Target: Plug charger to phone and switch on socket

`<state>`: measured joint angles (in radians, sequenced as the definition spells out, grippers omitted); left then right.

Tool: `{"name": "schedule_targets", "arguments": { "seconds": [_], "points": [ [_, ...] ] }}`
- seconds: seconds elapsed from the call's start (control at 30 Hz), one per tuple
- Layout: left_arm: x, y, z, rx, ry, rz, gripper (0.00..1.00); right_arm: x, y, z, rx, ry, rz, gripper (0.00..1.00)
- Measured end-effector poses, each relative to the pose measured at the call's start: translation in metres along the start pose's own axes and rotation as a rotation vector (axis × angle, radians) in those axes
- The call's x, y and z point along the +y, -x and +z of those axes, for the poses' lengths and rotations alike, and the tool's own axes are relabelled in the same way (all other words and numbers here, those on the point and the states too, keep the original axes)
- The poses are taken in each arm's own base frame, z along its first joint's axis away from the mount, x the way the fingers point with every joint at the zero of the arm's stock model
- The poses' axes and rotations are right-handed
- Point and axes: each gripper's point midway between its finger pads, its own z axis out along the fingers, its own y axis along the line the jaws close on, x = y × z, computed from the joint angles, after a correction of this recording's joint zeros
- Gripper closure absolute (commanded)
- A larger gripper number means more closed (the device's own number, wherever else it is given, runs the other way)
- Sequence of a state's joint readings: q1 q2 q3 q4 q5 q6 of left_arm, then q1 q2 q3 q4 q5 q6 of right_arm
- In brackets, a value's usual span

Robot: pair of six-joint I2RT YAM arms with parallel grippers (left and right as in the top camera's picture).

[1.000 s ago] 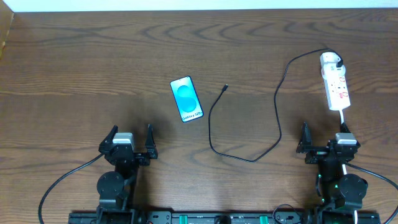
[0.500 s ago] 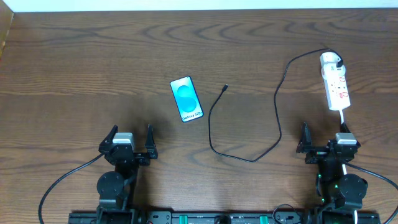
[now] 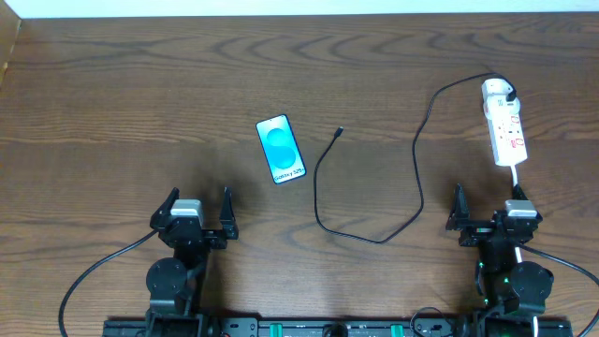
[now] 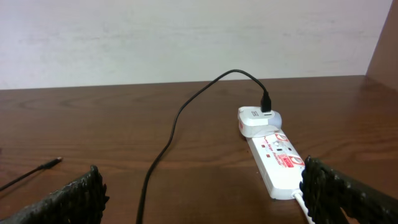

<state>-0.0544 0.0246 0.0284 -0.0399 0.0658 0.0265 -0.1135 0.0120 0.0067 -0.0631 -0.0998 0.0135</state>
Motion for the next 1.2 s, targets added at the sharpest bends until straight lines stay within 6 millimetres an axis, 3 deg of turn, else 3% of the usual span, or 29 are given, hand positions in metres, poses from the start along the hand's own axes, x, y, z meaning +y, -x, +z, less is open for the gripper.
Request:
{"name": "schedule_targets", "arguments": {
  "seconds": [0.4,0.63,1.2],
  "points": [
    [-0.002,0.0,0.0,0.002,-0.011,0.0,0.04,0.0,0.0,0.0,0.0,0.0,0.0,0.01],
    [-0.002,-0.013,0.004,0.081,-0.012,-0.001,0.04,0.0,0.0,0.0,0.0,0.0,0.0,0.01],
    [-0.012,0.083,0.014,0.146,-0.047,-0.006,0.04,0.0,0.0,0.0,0.001,0.0,0.0,0.01]
  ]
}}
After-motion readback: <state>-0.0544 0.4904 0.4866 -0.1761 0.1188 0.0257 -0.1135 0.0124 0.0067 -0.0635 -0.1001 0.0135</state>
